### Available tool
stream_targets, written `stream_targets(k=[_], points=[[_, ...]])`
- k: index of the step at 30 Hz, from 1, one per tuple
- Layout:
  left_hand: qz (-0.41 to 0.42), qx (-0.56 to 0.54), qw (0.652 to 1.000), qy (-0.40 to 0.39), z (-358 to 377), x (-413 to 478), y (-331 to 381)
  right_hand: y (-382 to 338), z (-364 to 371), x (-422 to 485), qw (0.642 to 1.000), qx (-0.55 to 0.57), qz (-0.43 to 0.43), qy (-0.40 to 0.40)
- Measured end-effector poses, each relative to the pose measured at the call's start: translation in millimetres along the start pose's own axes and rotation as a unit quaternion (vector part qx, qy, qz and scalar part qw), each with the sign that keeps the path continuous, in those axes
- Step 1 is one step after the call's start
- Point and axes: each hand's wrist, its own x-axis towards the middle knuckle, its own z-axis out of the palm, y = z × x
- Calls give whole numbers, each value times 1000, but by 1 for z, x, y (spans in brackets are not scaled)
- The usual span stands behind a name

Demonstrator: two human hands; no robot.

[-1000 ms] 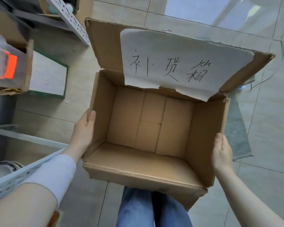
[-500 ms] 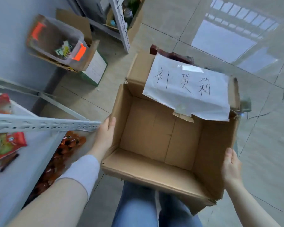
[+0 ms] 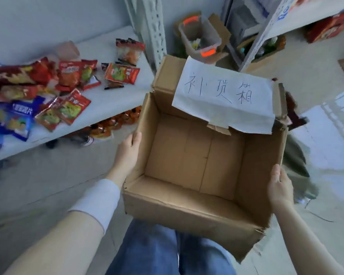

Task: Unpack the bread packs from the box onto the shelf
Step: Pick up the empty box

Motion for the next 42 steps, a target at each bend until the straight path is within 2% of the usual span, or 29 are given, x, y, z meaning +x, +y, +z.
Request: stream_targets(k=[4, 7, 10, 15, 18, 19, 26, 30, 36, 39, 42], points=[[-64, -59, 993, 80, -78, -44, -67, -51, 38, -53, 992, -52, -97, -58], [-115, -107, 976, 149, -138, -81, -128, -91, 81, -105, 974, -95, -174, -111], [-168, -146, 950, 218, -197, -122, -194, -125, 133, -169, 950, -130, -232, -161], [-235, -179, 911, 288, -283, -197, -302, -170, 231, -278, 894, -188, -333, -235], [-259, -215, 865, 371, -322, -238, -365, -195, 303, -347, 851, -218, -391, -274], [-263, -227, 856, 384, -328, -244, -375, -204, 314, -364, 841, -229, -405, -275], [-345, -310, 733, 498, -398, -294, -473, -264, 442, -531, 715, -249, -532, -379], [-388, -329, 665, 547, -443, -295, -521, -289, 536, -606, 663, -265, -558, -423], [-442, -355, 570, 595, -491, -293, -586, -311, 654, -720, 571, -300, -595, -480], [-466, -363, 538, 602, -506, -291, -624, -310, 709, -770, 525, -336, -605, -496], [-489, -377, 507, 601, -520, -287, -670, -298, 760, -809, 502, -364, -599, -508]])
